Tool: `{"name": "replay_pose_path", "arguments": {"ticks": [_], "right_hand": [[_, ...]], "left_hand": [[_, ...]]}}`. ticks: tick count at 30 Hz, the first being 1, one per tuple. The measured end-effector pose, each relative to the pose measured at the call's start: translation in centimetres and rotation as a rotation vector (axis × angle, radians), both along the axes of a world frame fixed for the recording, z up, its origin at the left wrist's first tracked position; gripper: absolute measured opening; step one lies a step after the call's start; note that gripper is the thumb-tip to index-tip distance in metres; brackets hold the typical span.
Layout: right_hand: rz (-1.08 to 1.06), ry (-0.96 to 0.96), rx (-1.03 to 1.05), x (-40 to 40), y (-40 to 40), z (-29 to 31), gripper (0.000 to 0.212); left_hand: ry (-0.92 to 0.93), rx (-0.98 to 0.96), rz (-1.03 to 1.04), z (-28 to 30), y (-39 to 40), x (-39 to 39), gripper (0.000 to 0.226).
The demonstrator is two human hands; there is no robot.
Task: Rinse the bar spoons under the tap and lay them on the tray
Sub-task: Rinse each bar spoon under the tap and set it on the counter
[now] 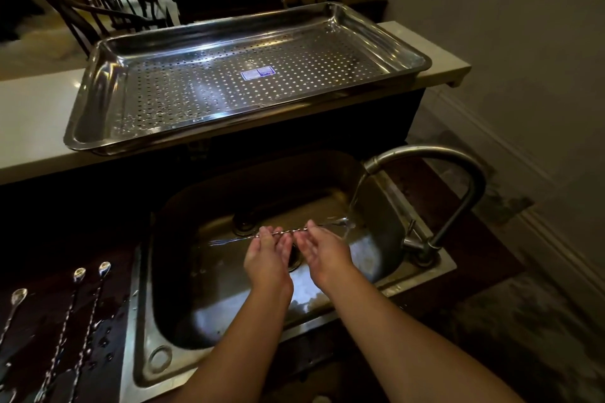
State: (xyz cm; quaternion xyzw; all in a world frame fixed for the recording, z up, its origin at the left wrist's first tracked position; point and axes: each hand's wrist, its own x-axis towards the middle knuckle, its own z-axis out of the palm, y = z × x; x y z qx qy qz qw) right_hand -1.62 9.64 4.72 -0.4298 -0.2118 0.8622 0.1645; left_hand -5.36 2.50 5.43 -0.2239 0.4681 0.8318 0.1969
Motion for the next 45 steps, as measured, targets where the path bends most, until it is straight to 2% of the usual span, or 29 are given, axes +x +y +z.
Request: {"name": "replay_pose_path", "arguments": {"ticks": [4,13,21,25,30,37,40,45], "right_hand": [[-0.017,-0.047,0.004,0.5,0.6,-0.2,0.016],[-0.060,-0.260,0.059,1.5,4.2,-0.1,0.013],[-0.095,-0.377,0.132,0.9,5.0,-0.8,0.022],[-0.064,-0.352,0.158,-0.1,3.1,-0.9,0.019],[0.026,-0.233,0.112,-1.3,0.5,-0.8,0.023],[0.019,-0.267,0.127,-0.3,1.3,-0.7,0.024],[0.007,-0.286,0.156,0.6,2.2,-0.4,0.016],[-0.025,-0.310,0.228,2.0,4.4,0.0,0.032]], "left_hand": [[-0.019,-0.020,-0.013,-0.3,0.6,0.2,0.019],[-0.052,-0.028,0.001,-0.8,0.7,-0.2,0.015],[-0.066,0.004,-0.002,-0.8,0.6,0.0,0.015],[-0.067,0.014,0.007,-0.8,0.5,0.0,0.016],[-0.057,0.015,-0.012,-1.1,0.4,0.3,0.018],[-0.084,0.019,-0.073,-1.5,1.3,0.7,0.016],[-0.086,0.024,-0.130,-1.7,2.5,1.3,0.017],[-0.074,-0.002,-0.216,-1.7,5.0,2.4,0.017]]}}
